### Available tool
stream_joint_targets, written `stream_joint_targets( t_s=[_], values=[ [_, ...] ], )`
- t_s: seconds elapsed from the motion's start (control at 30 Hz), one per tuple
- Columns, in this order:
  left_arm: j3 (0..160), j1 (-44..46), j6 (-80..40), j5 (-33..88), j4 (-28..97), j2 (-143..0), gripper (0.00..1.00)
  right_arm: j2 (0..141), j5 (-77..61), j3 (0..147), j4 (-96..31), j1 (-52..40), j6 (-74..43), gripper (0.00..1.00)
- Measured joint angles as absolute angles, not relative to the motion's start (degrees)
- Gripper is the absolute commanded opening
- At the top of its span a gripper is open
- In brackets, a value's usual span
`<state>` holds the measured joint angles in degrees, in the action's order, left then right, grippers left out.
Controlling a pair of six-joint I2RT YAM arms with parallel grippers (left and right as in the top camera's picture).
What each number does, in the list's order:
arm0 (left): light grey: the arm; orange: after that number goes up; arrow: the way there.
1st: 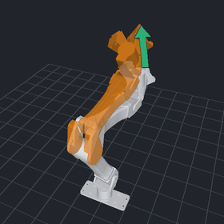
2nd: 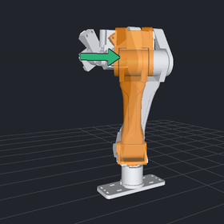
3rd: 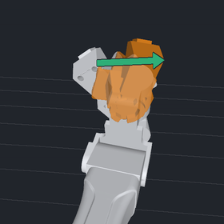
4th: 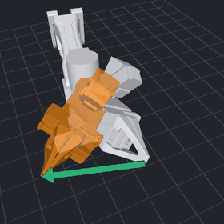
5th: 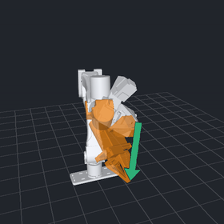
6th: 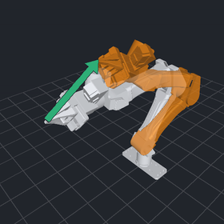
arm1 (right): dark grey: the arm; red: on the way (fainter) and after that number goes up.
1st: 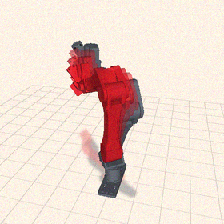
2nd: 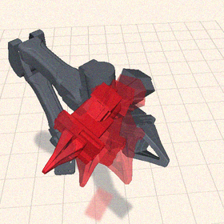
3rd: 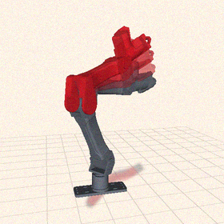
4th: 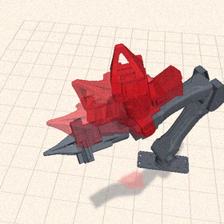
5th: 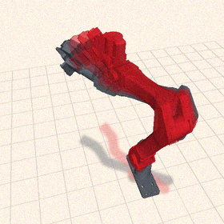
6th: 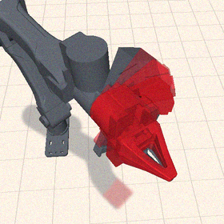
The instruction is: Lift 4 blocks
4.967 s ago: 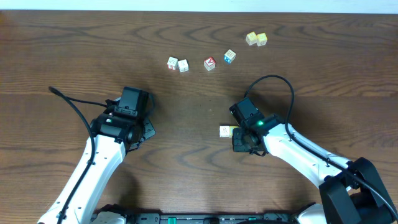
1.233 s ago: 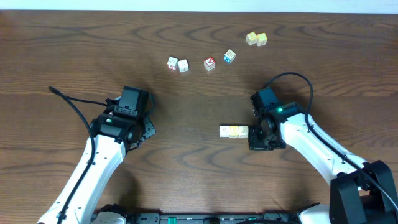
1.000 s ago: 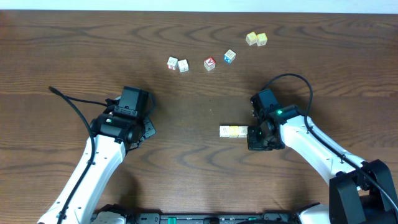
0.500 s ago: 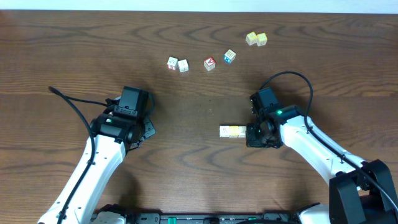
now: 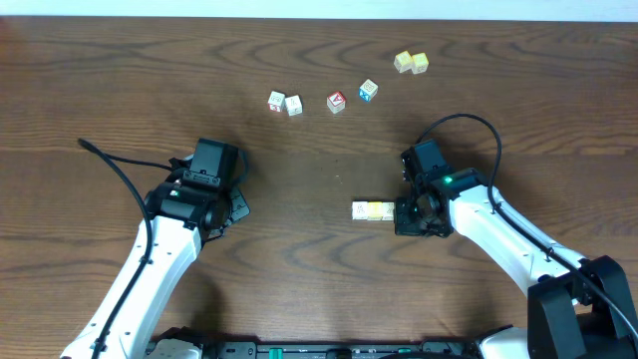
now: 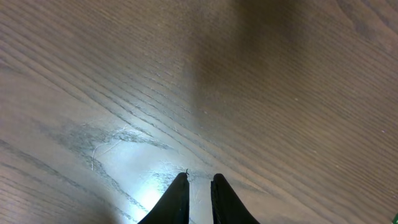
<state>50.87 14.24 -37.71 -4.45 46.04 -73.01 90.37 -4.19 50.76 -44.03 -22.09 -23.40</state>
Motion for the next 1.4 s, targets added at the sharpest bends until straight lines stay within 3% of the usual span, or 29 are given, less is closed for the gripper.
stream_joint_targets(
  t_s=[1.4],
  values=[
    [50.9, 14.2, -37.7, -4.4, 46.0, -73.0, 0.15, 90.4, -4.3, 48.1, -38.7, -22.1, -23.4, 0.01]
  ],
)
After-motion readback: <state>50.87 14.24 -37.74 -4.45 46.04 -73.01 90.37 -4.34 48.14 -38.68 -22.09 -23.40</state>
